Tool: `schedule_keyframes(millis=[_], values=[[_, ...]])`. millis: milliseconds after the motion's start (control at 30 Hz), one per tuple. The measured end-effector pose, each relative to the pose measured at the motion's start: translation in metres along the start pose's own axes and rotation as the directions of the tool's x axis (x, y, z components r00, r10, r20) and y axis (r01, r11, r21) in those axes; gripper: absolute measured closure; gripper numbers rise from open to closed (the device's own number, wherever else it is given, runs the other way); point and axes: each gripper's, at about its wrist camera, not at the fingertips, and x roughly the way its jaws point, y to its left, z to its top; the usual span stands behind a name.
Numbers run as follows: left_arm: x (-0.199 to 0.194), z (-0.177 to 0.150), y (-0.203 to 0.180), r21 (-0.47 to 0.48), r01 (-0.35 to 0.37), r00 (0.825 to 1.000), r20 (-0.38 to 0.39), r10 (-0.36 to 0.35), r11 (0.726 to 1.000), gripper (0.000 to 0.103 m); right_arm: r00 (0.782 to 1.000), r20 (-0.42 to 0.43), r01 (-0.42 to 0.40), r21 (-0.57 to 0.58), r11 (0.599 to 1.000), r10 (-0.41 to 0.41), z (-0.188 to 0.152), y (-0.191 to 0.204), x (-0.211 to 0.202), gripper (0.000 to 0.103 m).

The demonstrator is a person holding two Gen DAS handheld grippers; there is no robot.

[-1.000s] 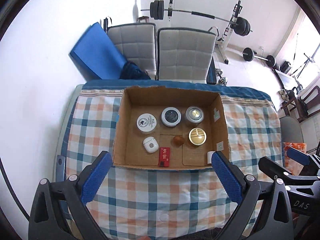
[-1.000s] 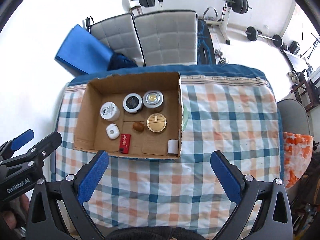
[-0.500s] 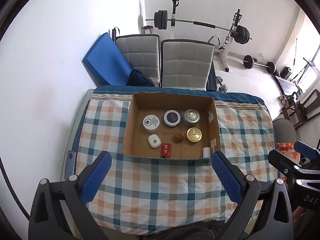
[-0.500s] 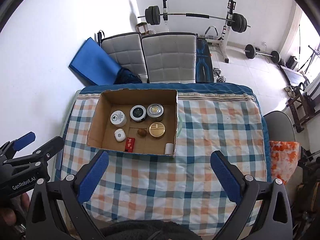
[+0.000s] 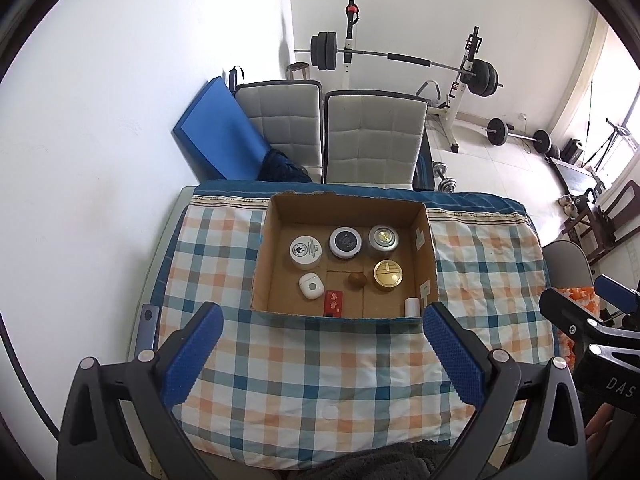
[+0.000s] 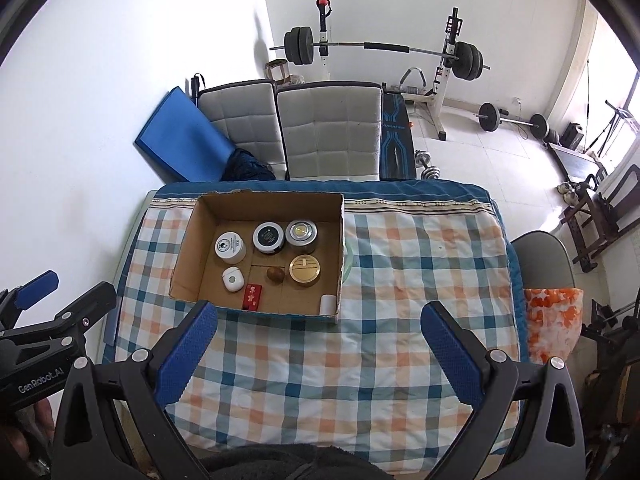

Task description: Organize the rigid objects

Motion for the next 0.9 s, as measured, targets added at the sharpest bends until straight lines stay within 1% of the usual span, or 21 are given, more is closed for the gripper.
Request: schedule_keyframes(millis=[200, 533, 900], values=[[-0.003, -0.001, 0.001, -0.004, 0.001, 1.000, 0.005, -0.001, 1.000, 0.000, 1.000, 0.018, 0.024, 0.012, 1.000, -0.024, -0.003, -0.003, -0.006, 0.000], [-0.007, -0.001, -0.002, 0.004, 0.001, 1.000, 0.015, -0.001, 1.000, 0.000, 0.999, 0.034, 0.038, 0.026, 0.999, -0.039, -0.008, -0.009, -0.012, 0.000], [-0.010, 0.007, -0.010, 0.031, 0.012, 1.000, 0.024, -0.012, 0.999, 0.000, 0.997, 0.058, 0.053, 0.051, 0.997, -0.056, -0.004, -0.015, -0.021, 0.000]])
